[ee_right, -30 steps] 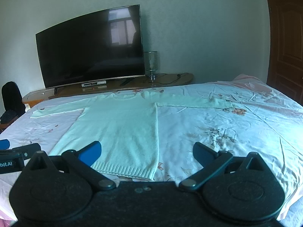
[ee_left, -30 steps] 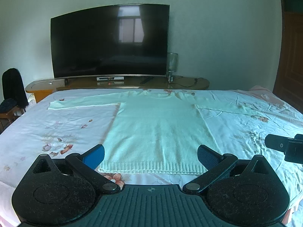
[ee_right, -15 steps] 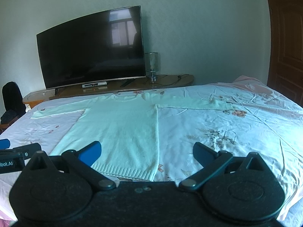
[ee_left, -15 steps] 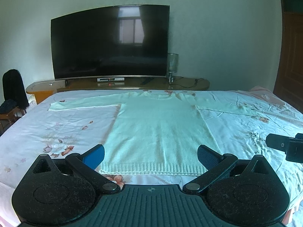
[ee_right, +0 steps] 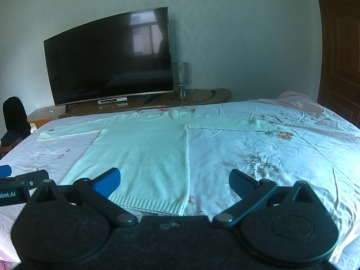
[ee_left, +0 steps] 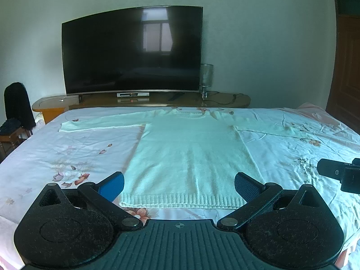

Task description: Fold small clothes

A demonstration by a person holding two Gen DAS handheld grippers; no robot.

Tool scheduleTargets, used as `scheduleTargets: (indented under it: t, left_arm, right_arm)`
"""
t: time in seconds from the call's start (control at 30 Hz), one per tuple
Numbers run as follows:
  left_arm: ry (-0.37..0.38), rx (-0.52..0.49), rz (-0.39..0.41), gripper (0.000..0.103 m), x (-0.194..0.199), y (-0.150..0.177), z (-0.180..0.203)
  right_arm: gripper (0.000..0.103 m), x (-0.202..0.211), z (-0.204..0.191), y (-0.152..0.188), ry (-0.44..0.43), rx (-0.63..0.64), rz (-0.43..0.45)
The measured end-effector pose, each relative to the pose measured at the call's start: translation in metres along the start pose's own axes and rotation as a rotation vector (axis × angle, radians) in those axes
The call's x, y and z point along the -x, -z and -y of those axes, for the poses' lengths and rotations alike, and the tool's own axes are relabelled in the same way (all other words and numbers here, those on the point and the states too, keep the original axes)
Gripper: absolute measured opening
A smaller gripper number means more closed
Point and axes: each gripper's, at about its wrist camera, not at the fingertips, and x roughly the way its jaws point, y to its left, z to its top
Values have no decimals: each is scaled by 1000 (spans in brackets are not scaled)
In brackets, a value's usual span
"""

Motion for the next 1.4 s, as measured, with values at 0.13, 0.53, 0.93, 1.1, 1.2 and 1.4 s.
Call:
scheduleTargets:
  t: [0.13,0.53,0.93,1.1,1.2,1.4]
  left_arm:
    - [-3,1,-3,103,0,0,1]
    - [-62,87,-27,103,-14,-5,-13]
    - [-97,75,-28,103,-162,-42,-53]
    - [-93,136,-59,103,-252,-64,-79]
    - [-105,121,-84,103,-301,-77,-88]
    - [-158,81,-105,103,-370,-90,-102]
  right_arm:
    - [103,0,0,-1,2,0,1]
    - [103,-3,6,3,23,-11,12]
    - [99,-86,78,-22,163,-189,99]
    - [73,-151,121,-51,225,-320,141]
    - [68,-183,143,-63,266,-373,171]
    - [48,-252,208,-80,262,-508,174]
